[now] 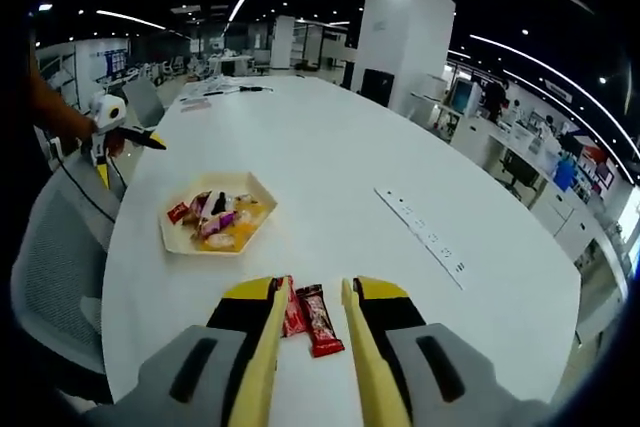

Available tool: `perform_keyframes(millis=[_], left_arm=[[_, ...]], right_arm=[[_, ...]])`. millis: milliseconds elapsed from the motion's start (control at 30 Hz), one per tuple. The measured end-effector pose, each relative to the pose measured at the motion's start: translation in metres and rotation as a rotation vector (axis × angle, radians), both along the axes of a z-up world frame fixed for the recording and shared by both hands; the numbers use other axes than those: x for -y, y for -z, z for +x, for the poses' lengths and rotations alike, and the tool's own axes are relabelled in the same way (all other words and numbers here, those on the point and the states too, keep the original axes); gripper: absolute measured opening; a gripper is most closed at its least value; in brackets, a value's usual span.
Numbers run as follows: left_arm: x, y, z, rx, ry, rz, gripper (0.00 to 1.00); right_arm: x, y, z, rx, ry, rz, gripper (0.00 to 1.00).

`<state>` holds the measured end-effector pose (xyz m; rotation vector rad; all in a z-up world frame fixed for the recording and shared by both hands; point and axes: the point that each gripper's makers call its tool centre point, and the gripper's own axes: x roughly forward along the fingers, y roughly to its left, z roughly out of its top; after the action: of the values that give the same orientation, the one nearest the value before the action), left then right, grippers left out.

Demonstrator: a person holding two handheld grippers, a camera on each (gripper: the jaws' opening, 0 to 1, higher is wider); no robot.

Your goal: Place the target food into the container with the food tongs after gripping and lifting it, then release it inside without dropping or visibly crushing the food.

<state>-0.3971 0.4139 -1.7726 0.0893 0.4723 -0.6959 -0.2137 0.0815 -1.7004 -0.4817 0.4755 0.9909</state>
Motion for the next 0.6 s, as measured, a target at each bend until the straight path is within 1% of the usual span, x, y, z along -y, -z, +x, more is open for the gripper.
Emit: perform_keyframes(millis=[233,467,600], left_arm=[[0.001,0.001,-0.001,-0.005,0.003,0.007,0.99],[-0.001,0.003,0.0,-0.006,0.0,0.015,0.99],[-0.001,0.003,0.0,-0.006,-0.002,0.019,0.99]], right_arm=[[-0.002,0.009,0.007,0.002,0.0,0.015,0.29],[-0.003,0.026,0.012,-0.001,0.007,0.035,0.29],[-0.003,0.039,0.014,-0.008,0.002,0.027,0.29]])
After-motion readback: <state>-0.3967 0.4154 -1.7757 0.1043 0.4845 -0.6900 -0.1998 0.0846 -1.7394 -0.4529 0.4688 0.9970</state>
